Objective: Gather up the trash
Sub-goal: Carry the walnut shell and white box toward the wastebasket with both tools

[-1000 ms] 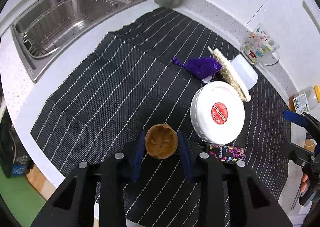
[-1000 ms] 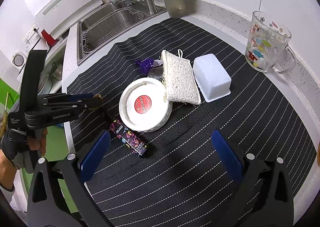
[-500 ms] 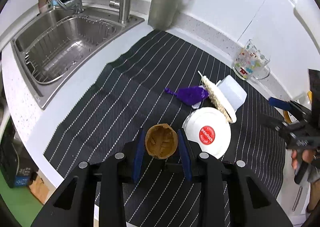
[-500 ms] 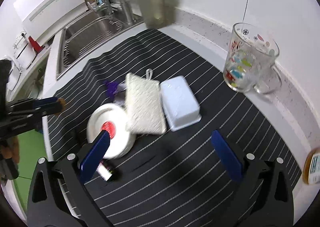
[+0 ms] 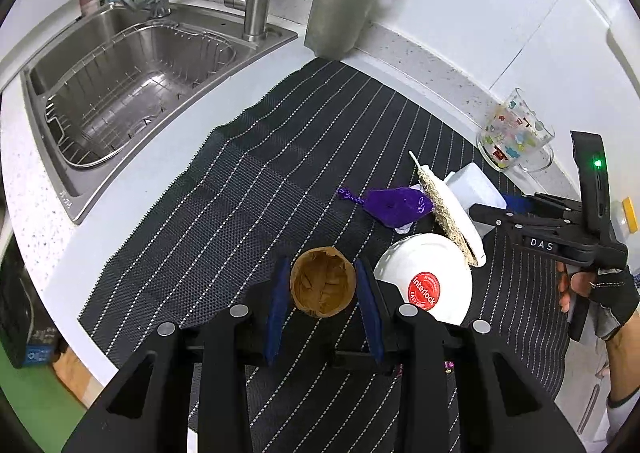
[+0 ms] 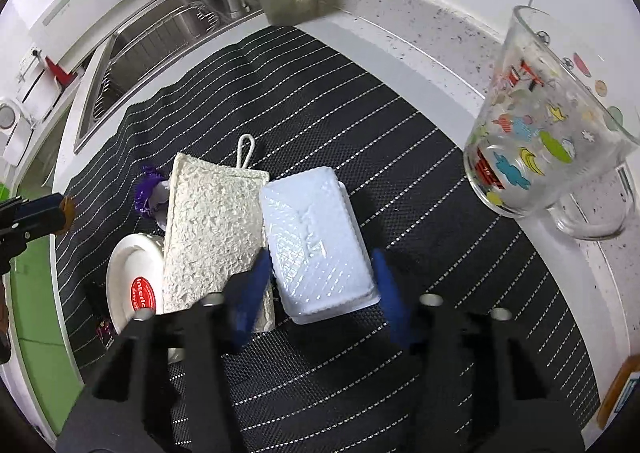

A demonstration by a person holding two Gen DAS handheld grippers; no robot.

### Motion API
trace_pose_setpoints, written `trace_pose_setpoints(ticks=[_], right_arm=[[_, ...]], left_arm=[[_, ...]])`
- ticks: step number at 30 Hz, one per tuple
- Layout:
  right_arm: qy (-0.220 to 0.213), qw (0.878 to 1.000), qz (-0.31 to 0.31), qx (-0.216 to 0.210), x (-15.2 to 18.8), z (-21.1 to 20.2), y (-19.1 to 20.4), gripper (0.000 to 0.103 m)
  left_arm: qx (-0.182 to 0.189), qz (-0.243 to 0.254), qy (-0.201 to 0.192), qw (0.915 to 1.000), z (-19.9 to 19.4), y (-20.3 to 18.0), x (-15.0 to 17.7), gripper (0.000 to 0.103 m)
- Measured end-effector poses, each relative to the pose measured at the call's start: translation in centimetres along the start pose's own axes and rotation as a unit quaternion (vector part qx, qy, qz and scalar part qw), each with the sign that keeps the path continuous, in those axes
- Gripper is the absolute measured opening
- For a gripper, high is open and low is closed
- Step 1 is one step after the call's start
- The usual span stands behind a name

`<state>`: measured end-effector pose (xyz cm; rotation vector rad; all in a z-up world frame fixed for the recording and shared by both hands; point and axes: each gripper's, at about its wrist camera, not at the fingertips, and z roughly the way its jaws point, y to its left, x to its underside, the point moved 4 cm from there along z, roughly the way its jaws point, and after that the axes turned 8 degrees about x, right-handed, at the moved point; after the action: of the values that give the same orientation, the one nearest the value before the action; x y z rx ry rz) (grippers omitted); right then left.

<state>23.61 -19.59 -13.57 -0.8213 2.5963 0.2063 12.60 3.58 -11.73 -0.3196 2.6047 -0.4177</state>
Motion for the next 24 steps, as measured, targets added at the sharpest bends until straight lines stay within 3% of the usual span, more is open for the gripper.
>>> trace_pose_setpoints(ticks=[6,15,24], right_arm=[[-0.02,1.0,-0.004,0.002,0.4,-2.8,-0.1,0.043],[-0.07,0.996,-0.048,0.004,2.6,-9.9,2.1,0.042],[-0.111,0.981,-0.14,-0.079,4.9,-15.5,12.3,0.042]], left_arm=[[0.002,0.002,-0.006,1.0,-0.8,-0.9,0.1,0.033],[-0.007,0.0,-0.04,0.9992,-5.6,-2.9,2.4,0.033],[-0.054,-0.043,-0.083,0.9942,-13.1,-0.8,8.4,0.033]])
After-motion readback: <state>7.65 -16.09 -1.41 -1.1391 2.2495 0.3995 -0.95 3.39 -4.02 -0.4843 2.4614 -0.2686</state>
